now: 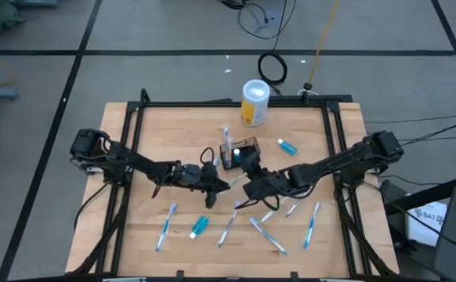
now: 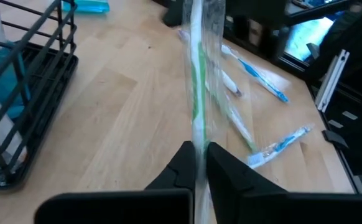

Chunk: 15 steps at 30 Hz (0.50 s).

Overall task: Pick & Place toothbrushing station
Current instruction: Put the green toothbrush into the black wire organizer

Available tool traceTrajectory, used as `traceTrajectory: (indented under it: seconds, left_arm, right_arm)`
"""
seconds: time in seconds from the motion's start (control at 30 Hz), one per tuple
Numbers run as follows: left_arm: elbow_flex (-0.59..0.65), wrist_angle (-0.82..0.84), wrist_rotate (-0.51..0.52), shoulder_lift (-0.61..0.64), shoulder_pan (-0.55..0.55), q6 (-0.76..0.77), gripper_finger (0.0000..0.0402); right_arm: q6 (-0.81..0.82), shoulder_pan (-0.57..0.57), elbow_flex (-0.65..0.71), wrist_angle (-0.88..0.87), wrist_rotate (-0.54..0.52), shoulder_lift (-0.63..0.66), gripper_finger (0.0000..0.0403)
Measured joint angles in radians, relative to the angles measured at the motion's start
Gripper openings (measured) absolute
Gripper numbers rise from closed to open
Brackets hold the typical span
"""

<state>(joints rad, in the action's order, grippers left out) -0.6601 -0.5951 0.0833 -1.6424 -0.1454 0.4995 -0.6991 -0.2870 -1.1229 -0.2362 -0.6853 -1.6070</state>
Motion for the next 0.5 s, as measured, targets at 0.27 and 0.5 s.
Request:
traceTrajectory:
  seconds: [0.27,0.5]
  left_arm:
    - [0.0,-0.013,0.011,0.0,0.036,0.002,0.0018]
    - [0.0,-0.068,0.007,0.0,0.074,-0.018,0.0011]
  right_arm:
    - [0.125,-0.09,0.0,0.0,-0.094,0.001,0.012]
    - [0.24,-0.169,0.002,-0.038,-0.255,0.067,0.0128]
